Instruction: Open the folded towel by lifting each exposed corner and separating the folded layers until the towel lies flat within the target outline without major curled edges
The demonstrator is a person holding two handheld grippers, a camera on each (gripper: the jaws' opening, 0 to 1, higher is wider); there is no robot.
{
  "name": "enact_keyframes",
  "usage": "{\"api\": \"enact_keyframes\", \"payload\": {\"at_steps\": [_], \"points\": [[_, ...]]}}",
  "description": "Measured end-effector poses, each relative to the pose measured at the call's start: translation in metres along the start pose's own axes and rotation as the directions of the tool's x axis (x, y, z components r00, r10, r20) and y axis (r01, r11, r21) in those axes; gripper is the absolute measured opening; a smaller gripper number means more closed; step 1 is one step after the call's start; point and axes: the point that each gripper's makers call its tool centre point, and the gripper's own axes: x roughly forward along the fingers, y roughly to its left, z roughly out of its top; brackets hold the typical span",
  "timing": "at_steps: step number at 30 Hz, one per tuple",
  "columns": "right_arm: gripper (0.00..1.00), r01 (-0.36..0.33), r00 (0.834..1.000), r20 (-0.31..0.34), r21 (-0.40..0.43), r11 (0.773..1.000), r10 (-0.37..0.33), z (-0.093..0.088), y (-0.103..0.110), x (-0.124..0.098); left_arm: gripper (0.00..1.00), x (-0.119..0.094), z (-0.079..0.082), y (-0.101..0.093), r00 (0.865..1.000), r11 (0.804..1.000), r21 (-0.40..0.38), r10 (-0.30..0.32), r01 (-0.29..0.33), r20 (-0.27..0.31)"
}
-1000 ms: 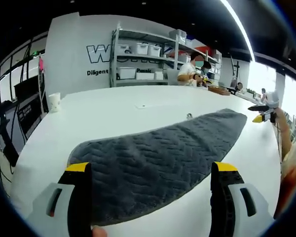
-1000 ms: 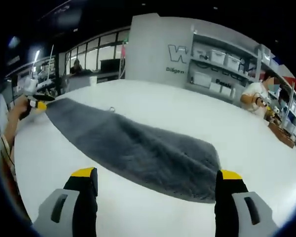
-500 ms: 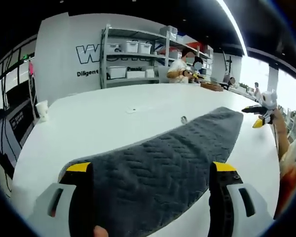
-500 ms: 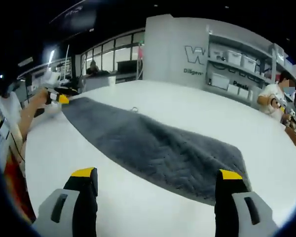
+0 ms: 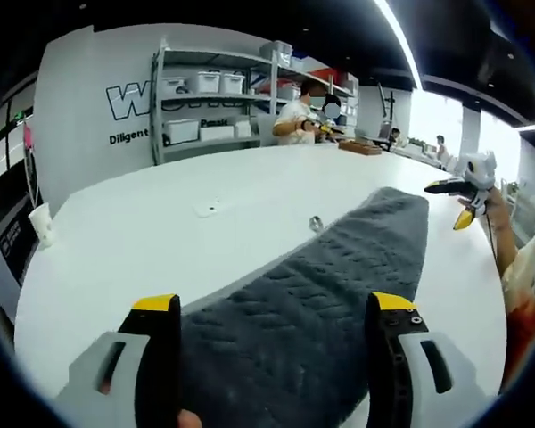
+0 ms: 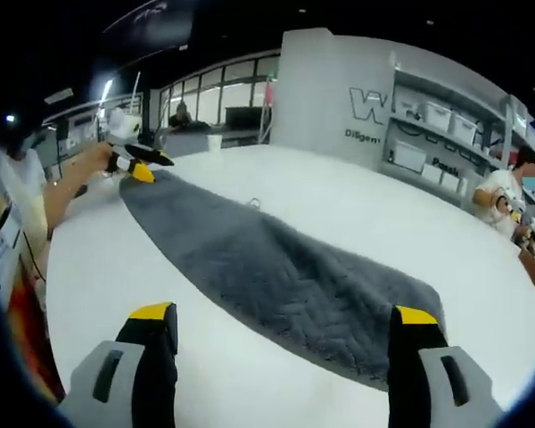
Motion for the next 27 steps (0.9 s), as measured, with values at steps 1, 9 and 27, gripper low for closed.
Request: {"api": "enact_keyframes", "payload": {"at_steps": [1,9,27], "points": [[0.98,-0.001,1.0,0.001,0.0,1.0,0.001,0.0,0.0,0.0,0.77,0.003,0.0,0.0,1.0,1.0,0.004,0.0,0.0,-0.005],[0.99,0.006,1.0,-0.002,0.0,1.0,-0.006,-0.004,0.003,-0.003,0.58,0.035,0.0,0.003,0.999,1.0,0.005,-0.027,0.027,-0.044],[0.97,0.008,1.0,-0.019,-0.006,1.0,-0.008,-0.009,0.002,-0.006,0.22,0.052,-0.017,0.011,0.995,0.998,0.069,0.018,-0.011,-0.094]]}}
